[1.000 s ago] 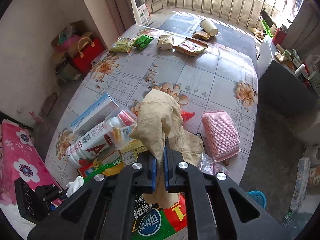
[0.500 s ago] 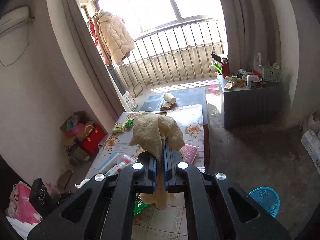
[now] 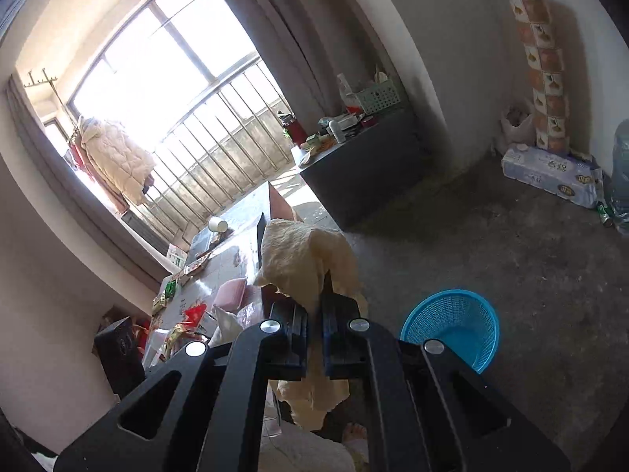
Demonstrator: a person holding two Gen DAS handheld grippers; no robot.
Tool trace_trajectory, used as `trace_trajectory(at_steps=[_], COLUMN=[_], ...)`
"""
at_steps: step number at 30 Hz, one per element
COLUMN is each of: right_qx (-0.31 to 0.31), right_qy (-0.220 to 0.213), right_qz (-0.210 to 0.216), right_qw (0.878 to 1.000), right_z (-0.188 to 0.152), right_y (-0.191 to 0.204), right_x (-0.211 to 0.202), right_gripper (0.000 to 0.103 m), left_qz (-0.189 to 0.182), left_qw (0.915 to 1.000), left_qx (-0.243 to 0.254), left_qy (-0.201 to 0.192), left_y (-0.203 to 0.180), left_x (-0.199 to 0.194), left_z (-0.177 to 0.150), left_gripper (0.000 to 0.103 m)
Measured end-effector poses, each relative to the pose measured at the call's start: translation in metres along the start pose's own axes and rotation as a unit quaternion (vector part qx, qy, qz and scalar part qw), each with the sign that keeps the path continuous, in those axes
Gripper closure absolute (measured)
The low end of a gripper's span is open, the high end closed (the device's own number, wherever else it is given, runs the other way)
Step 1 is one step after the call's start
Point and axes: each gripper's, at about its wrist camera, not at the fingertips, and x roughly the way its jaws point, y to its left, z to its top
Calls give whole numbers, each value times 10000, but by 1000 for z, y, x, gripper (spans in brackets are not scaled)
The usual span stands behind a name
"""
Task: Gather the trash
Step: 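Carry glove and paper towel to the blue wastebasket and release both, then grasp the pink sponge with the left tool while the right tool grasps a plastic packet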
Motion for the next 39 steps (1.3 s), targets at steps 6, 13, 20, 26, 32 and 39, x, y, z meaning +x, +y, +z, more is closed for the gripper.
trace_trajectory(at_steps=[6,13,20,26,32,39], right_qx=[512,972,1080,960,969,765], right_qy=[545,1020,1602,1671,1356,550], right_qz=[-297,-653,-1072,-1562,-1623,-1411], right_qw=[9968,9879,9753,9687,9726,9855], right_z=[-9,-24,-46,-59,-58,-46], right_y=[-72,-141,-181,-200,-200,-164], right_x=[76,151,214,240,216,142], right_gripper=[97,97,96,53,51,51], left_qz=[-6,254,568,559,376,183], left_qw=[9919,9775,9695,9736,9817,9942], left_qx=[-228,-355,-455,-619,-722,-547], left_qy=[1251,2064,2340,2124,1719,902], left_y=[-12,-11,5,6,4,-11], left_x=[146,261,328,338,307,217], left_z=[15,9,1,10,26,44], left_gripper=[97,97,91,60,56,55])
